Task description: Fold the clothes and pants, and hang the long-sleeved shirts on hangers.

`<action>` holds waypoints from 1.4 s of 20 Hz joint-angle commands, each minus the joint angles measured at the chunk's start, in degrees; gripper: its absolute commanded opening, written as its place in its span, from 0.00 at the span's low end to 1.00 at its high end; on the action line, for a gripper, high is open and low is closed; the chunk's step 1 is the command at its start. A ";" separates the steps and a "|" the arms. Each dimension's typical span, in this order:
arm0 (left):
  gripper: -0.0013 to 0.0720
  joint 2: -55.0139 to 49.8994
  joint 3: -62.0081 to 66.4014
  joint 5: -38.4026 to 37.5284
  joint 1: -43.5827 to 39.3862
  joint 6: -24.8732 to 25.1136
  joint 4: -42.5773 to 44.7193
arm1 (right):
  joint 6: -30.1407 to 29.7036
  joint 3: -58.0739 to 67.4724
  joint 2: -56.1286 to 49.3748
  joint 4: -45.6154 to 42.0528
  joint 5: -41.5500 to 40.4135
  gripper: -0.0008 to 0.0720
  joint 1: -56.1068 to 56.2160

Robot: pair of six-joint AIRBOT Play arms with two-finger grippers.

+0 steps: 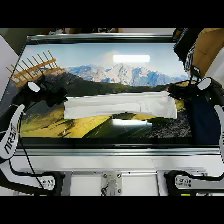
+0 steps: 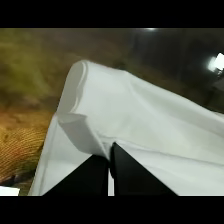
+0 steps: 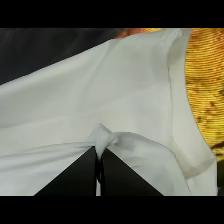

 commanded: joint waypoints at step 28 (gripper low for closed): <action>0.03 6.75 5.07 -10.08 -17.66 2.36 0.26 | -22.21 7.93 -19.39 19.06 20.92 0.99 -21.55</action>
